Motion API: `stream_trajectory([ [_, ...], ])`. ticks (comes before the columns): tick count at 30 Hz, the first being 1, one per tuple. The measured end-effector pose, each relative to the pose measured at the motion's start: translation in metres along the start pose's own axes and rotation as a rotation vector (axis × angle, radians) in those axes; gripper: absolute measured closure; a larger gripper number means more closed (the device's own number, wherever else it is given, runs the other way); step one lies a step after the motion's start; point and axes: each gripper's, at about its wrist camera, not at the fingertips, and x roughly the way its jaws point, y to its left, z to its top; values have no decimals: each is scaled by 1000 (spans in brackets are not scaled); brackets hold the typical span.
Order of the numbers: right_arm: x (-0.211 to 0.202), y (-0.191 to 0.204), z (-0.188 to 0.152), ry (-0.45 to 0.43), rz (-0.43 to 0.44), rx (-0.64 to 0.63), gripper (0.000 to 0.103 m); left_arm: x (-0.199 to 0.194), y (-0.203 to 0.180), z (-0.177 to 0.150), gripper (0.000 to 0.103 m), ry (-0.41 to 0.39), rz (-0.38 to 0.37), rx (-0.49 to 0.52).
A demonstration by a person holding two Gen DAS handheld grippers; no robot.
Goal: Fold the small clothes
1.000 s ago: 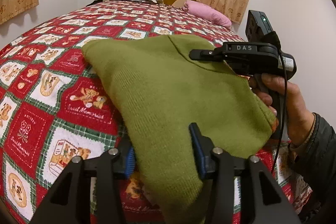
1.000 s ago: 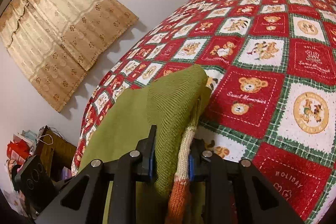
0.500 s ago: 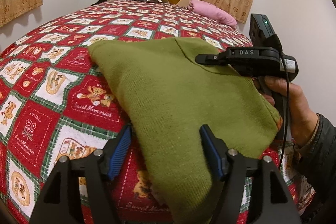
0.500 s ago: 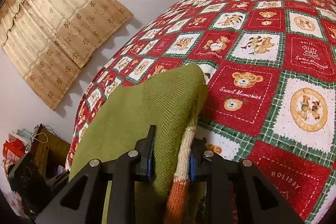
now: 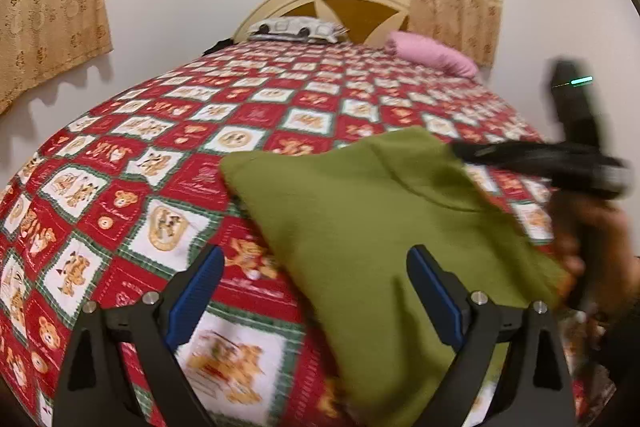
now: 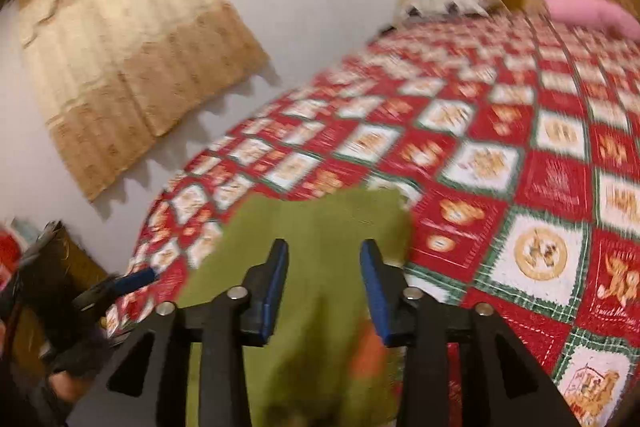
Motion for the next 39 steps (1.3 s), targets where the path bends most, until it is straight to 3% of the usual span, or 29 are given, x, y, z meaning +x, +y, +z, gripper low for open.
stream_trajectory([
  [3,-8,22,-8,-2,15,-77,57,17,5,-3,8,31,14,-10],
  [6,7,15,-25,125,105,-10,57,29,4,-9,7,67,-4,-19],
  [8,17,1,-38,186,50,16,57,35,1,-14,4,76,14,-6],
  [10,24,-16,-47,212,97,88,58,39,0,-19,0,78,16,-2],
  [13,18,-22,-49,188,133,130,58,43,9,-26,0,79,-30,-68],
  [15,7,-15,-49,162,107,120,57,41,13,-26,0,89,-45,-109],
  [19,-29,6,-46,63,10,76,57,12,3,-15,0,52,4,-90],
  [23,-69,22,-43,-34,-118,52,45,-23,-8,0,0,-32,-13,-72],
  [27,-102,34,-42,-113,-190,36,43,-42,-17,9,0,-79,-33,-41],
  [39,-122,52,-42,-154,-225,26,40,-65,-26,20,0,-135,-62,-32],
])
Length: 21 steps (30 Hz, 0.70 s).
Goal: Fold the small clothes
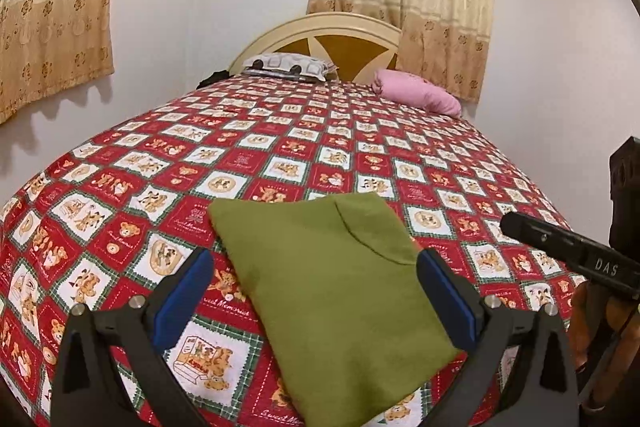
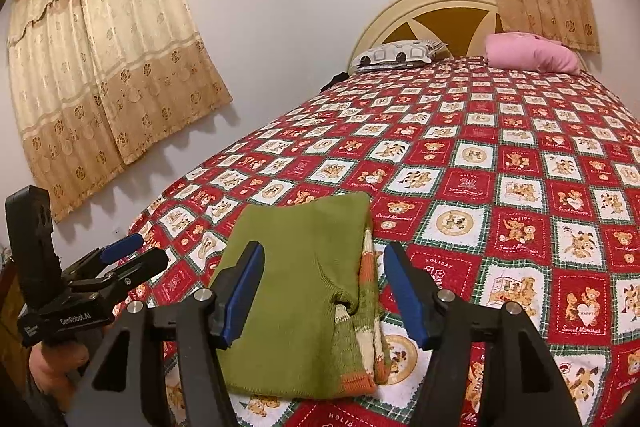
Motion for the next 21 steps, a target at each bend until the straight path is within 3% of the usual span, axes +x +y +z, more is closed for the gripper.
stream_trajectory([
  [21,-7,7,-5,-19,-6,2,39,0,-3,-1,0,5,-1,1],
])
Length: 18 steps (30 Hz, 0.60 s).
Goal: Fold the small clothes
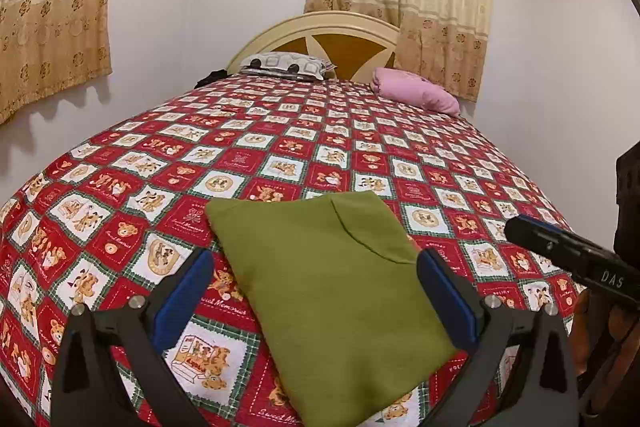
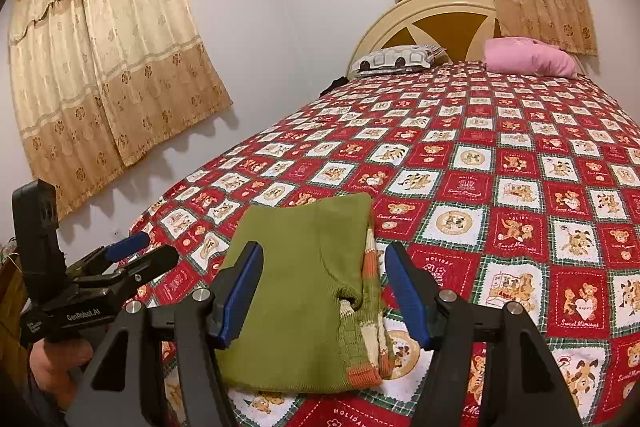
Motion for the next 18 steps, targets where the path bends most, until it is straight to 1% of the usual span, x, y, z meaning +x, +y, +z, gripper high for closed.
stream_trajectory([
  [18,-3,1,0,-5,-1,3,38,0,-2,0,0,0,4,1],
])
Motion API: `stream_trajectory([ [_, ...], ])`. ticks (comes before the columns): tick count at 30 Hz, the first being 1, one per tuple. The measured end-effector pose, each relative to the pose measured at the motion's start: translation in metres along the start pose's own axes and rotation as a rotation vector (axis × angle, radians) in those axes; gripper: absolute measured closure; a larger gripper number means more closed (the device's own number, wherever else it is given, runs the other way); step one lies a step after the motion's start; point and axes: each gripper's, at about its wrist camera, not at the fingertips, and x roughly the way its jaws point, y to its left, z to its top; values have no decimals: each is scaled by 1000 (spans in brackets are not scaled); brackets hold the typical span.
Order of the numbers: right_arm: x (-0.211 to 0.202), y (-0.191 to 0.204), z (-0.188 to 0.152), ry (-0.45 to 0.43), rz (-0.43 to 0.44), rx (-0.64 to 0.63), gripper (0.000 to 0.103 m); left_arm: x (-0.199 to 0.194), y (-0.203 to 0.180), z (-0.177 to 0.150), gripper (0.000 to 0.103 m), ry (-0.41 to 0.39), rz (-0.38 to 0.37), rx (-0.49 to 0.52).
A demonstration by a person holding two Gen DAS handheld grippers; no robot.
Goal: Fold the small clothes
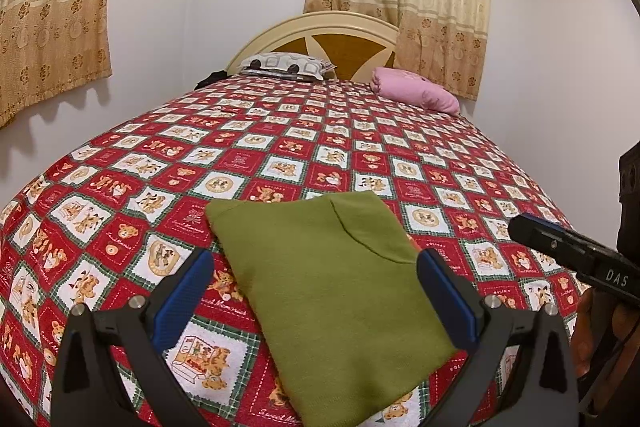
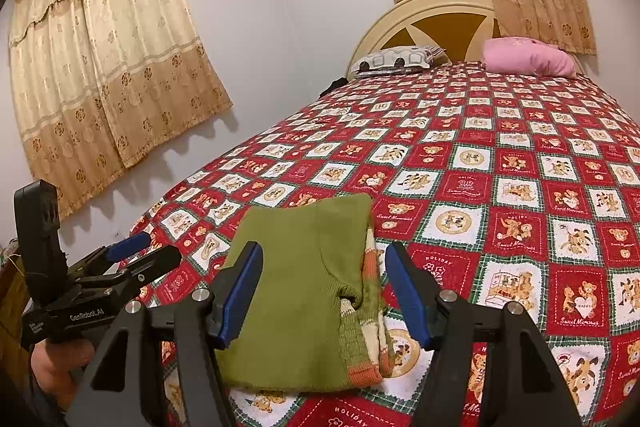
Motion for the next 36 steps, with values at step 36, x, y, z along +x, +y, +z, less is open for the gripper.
stream_trajectory([
  [36,0,15,-2,4,24,-33,38,2,11,3,0,-17,118,35],
])
